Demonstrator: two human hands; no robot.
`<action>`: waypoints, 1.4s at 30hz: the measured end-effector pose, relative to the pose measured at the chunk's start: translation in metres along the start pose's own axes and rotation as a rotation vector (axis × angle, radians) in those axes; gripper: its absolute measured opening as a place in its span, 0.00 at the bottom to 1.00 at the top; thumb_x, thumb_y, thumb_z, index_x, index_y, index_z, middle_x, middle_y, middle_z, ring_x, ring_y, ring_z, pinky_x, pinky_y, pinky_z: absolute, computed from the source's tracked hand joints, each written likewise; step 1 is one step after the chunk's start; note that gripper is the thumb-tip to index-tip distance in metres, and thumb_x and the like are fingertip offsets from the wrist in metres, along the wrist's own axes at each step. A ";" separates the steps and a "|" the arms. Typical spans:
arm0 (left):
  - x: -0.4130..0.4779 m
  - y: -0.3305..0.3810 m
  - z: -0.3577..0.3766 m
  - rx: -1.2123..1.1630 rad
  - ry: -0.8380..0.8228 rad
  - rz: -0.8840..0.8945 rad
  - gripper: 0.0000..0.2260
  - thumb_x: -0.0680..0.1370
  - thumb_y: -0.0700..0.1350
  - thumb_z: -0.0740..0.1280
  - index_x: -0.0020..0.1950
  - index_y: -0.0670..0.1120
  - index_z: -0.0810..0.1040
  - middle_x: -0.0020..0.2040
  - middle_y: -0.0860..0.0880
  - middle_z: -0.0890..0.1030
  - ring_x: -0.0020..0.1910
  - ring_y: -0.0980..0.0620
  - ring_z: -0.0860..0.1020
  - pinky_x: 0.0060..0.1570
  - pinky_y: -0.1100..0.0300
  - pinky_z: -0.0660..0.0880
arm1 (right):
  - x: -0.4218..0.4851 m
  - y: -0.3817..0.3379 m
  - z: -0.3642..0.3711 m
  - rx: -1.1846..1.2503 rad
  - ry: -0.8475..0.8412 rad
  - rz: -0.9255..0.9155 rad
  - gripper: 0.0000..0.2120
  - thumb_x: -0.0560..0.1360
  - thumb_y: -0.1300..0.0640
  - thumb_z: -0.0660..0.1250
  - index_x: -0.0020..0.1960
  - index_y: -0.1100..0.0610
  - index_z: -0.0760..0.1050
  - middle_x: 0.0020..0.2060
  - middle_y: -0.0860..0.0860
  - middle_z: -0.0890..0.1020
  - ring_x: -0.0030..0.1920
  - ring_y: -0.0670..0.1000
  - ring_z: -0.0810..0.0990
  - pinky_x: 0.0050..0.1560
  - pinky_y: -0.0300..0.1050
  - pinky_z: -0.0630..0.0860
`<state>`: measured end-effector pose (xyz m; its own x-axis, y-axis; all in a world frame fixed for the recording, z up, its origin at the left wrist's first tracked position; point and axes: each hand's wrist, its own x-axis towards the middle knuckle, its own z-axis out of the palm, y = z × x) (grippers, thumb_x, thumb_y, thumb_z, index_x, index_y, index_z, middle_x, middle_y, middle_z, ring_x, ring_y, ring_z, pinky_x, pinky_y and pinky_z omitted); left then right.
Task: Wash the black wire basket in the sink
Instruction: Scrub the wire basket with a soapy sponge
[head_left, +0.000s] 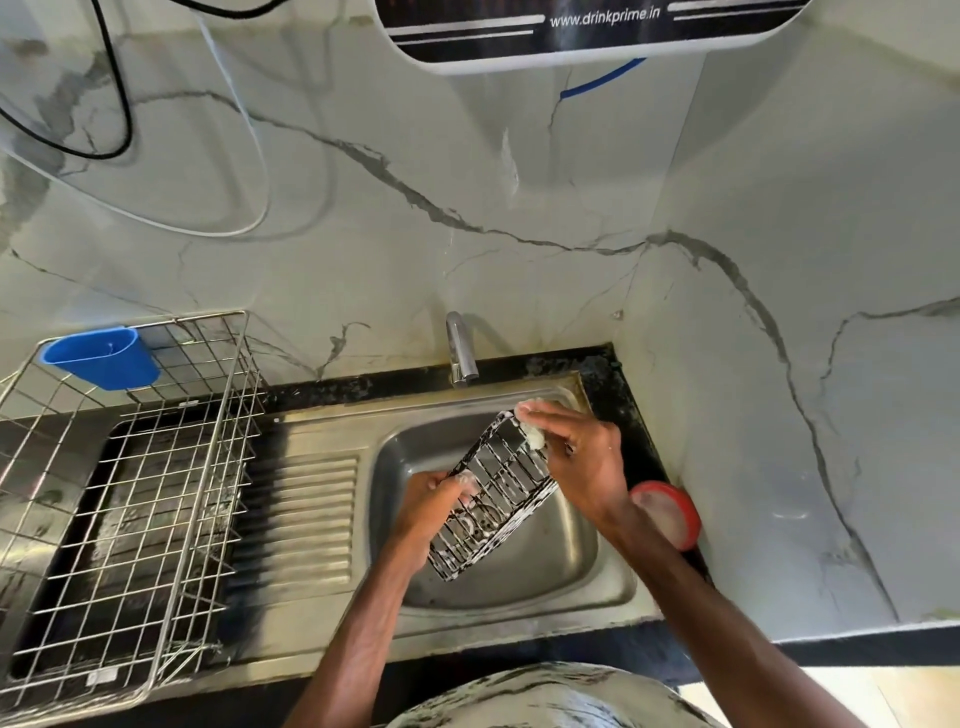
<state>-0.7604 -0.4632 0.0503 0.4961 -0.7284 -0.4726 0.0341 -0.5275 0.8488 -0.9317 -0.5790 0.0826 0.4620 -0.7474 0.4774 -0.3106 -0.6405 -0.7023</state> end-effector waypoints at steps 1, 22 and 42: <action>-0.001 0.002 -0.001 -0.002 -0.003 0.008 0.11 0.79 0.38 0.70 0.36 0.46 0.82 0.39 0.50 0.84 0.42 0.60 0.79 0.44 0.64 0.69 | 0.001 0.007 -0.002 -0.015 -0.005 -0.010 0.24 0.72 0.78 0.67 0.60 0.57 0.83 0.58 0.49 0.84 0.62 0.43 0.81 0.62 0.38 0.77; -0.005 0.013 -0.015 0.038 -0.035 0.021 0.13 0.80 0.36 0.68 0.35 0.44 0.78 0.40 0.45 0.82 0.41 0.58 0.77 0.38 0.73 0.68 | 0.015 0.015 -0.003 -0.033 -0.023 0.122 0.21 0.70 0.78 0.67 0.54 0.59 0.85 0.54 0.46 0.84 0.55 0.45 0.84 0.61 0.37 0.78; -0.003 0.015 -0.015 -0.296 0.066 -0.255 0.05 0.75 0.39 0.67 0.40 0.47 0.78 0.40 0.48 0.78 0.44 0.50 0.72 0.63 0.46 0.65 | -0.006 0.025 -0.001 -0.149 0.094 0.263 0.25 0.69 0.80 0.63 0.57 0.59 0.84 0.53 0.54 0.85 0.54 0.50 0.84 0.58 0.23 0.71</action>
<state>-0.7485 -0.4624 0.0681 0.4940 -0.5554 -0.6690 0.4076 -0.5317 0.7424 -0.9430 -0.5913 0.0627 0.2734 -0.8995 0.3409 -0.5309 -0.4367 -0.7262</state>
